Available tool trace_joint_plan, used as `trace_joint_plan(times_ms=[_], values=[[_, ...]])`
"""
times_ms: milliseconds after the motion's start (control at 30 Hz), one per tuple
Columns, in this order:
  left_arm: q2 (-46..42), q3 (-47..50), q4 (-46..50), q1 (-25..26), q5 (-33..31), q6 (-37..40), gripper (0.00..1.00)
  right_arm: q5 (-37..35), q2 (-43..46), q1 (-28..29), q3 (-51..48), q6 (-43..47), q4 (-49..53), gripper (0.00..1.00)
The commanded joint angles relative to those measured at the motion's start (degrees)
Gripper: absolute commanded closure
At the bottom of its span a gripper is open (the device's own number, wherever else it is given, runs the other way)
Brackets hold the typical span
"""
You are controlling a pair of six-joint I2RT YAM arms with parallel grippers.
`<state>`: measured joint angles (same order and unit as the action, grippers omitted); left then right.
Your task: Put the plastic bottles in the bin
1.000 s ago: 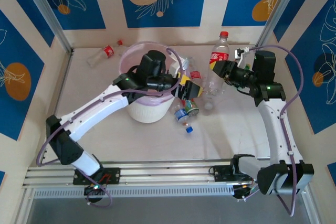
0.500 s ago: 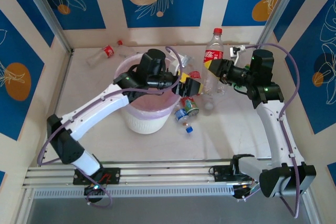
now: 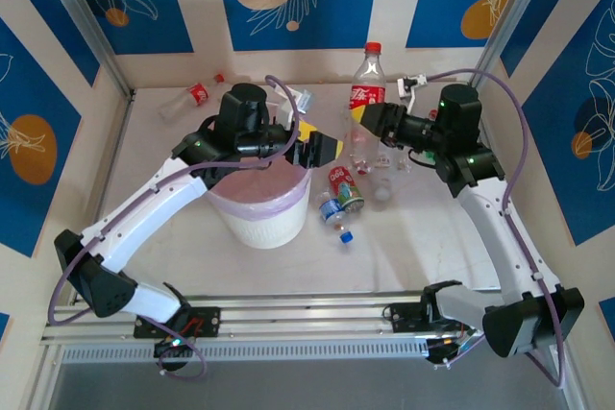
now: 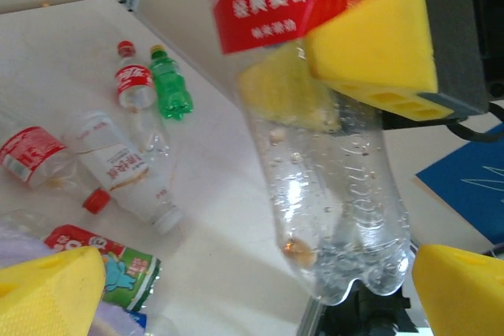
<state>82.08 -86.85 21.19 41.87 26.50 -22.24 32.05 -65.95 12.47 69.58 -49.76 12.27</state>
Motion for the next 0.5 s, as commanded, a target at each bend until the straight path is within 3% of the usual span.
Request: trace_joint_plan(times_ms=[0,367,467], values=[[0.27,-3.24,-2.86,1.03,5.58,-0.61,0.0,-0.96,-0.79,1.56,2.67,-3.68,-6.99,0.57],[5.02,-6.84,-5.09,2.43,7.65,-2.1,0.07,0.5,-5.44,6.75,6.39,-6.52,-12.68,0.57],[5.16,-6.81,-5.89,2.47,7.13,-2.46,0.14,0.5,-6.18,7.56,7.05,-6.3,-12.9,0.57]])
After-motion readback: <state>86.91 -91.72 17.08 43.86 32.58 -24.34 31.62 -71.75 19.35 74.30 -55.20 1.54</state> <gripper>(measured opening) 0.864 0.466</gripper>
